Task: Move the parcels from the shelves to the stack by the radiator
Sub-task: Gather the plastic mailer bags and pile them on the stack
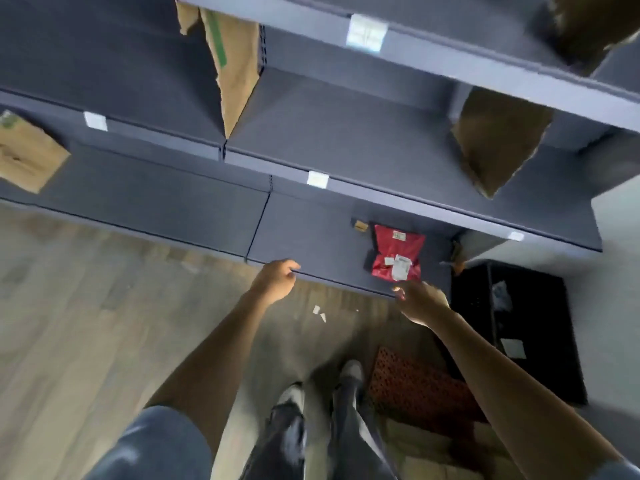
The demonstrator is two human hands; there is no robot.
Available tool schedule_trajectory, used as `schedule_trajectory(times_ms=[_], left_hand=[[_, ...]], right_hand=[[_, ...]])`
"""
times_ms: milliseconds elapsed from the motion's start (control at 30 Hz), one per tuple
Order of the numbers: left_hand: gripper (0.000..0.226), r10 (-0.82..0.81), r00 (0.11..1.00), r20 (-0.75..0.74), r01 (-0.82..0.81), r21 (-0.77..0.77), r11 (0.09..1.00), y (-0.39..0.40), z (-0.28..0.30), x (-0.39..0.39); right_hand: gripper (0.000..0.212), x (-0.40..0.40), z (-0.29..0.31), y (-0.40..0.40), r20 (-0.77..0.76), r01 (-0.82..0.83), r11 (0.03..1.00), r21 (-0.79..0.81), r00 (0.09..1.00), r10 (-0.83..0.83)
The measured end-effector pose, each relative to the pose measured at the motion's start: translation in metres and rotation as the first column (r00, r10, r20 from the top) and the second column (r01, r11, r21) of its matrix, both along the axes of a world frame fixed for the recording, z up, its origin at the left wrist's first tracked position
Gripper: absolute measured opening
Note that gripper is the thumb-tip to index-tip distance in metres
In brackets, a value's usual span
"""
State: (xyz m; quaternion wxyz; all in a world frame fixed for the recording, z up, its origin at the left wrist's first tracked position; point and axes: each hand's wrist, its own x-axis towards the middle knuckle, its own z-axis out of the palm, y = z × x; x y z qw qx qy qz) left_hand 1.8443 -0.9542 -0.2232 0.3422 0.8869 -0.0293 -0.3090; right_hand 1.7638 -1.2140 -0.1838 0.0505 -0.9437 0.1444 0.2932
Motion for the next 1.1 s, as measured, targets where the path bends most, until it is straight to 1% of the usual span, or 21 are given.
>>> schedule_trajectory(times_ms=[67,133,167,233,300,367,467,533,600,633,733,800,900,967,1033,1067,1100], left_hand=[[0.034,0.145,0.989,-0.005,-0.145,-0.042,0.989,-0.009,-0.039,0.013],[0.032,0.286,0.958,-0.020,-0.287,-0.076,0.955,-0.019,-0.088,0.016],[0.031,0.345,0.938,-0.032,-0.346,-0.098,0.933,-0.024,-0.115,0.014],[0.028,0.434,0.899,-0.062,-0.439,-0.113,0.891,-0.034,-0.174,0.001],[0.025,0.434,0.894,-0.110,-0.445,-0.115,0.888,-0.046,-0.231,-0.016],[0.023,0.356,0.917,-0.182,-0.381,-0.128,0.916,-0.062,-0.282,-0.030],[0.023,0.289,0.929,-0.231,-0.322,-0.120,0.939,-0.089,-0.342,-0.030],[0.024,0.337,0.912,-0.233,-0.368,-0.104,0.924,-0.107,-0.376,-0.022],[0.025,0.415,0.877,-0.242,-0.446,-0.086,0.891,-0.127,-0.404,-0.021],[0.026,0.424,0.870,-0.251,-0.458,-0.093,0.884,-0.139,-0.414,-0.024],[0.030,0.347,0.890,-0.297,-0.412,-0.193,0.890,-0.169,-0.437,-0.037],[0.031,0.321,0.902,-0.288,-0.389,-0.221,0.894,-0.180,-0.453,-0.037],[0.031,0.354,0.892,-0.280,-0.415,-0.202,0.887,-0.183,-0.472,-0.024],[0.031,0.366,0.891,-0.270,-0.422,-0.190,0.887,-0.184,-0.480,-0.018],[0.031,0.358,0.899,-0.253,-0.408,-0.183,0.895,-0.183,-0.481,-0.018],[0.031,0.326,0.918,-0.226,-0.367,-0.170,0.915,-0.183,-0.480,-0.020],[0.033,0.253,0.950,-0.183,-0.280,-0.137,0.950,-0.182,-0.475,-0.025]], right_hand=[[0.034,0.033,-0.041,0.006,0.103,0.065,0.992,0.109,0.992,-0.077],[0.033,0.057,-0.090,0.011,0.135,0.096,0.980,0.173,0.984,-0.120],[0.034,0.065,-0.121,0.011,0.128,0.084,0.980,0.182,0.986,-0.108],[0.034,0.075,-0.188,0.004,0.080,-0.010,0.984,0.178,0.997,-0.004],[0.035,0.080,-0.257,-0.015,-0.014,-0.143,0.982,0.122,0.989,0.146],[0.034,0.085,-0.315,-0.040,-0.108,-0.213,0.977,0.022,0.971,0.214],[0.043,0.099,-0.381,-0.079,-0.151,-0.120,0.989,-0.082,0.983,0.107],[0.049,0.111,-0.423,-0.099,-0.153,-0.147,0.983,-0.111,0.980,0.129],[0.051,0.125,-0.462,-0.112,-0.145,-0.248,0.959,-0.139,0.963,0.228],[0.052,0.132,-0.479,-0.118,-0.129,-0.280,0.948,-0.153,0.957,0.261],[0.053,0.148,-0.521,-0.136,-0.083,-0.310,0.926,-0.214,0.951,0.299],[0.056,0.157,-0.542,-0.146,-0.106,-0.333,0.904,-0.267,0.943,0.316],[0.055,0.172,-0.564,-0.161,-0.187,-0.329,0.866,-0.376,0.943,0.276],[0.049,0.182,-0.571,-0.169,-0.250,-0.328,0.828,-0.454,0.939,0.234],[0.044,0.182,-0.572,-0.175,-0.271,-0.345,0.793,-0.502,0.933,0.235],[0.041,0.180,-0.569,-0.176,-0.255,-0.347,0.787,-0.509,0.935,0.248],[0.038,0.173,-0.565,-0.174,-0.234,-0.354,0.791,-0.500,0.934,0.270]])
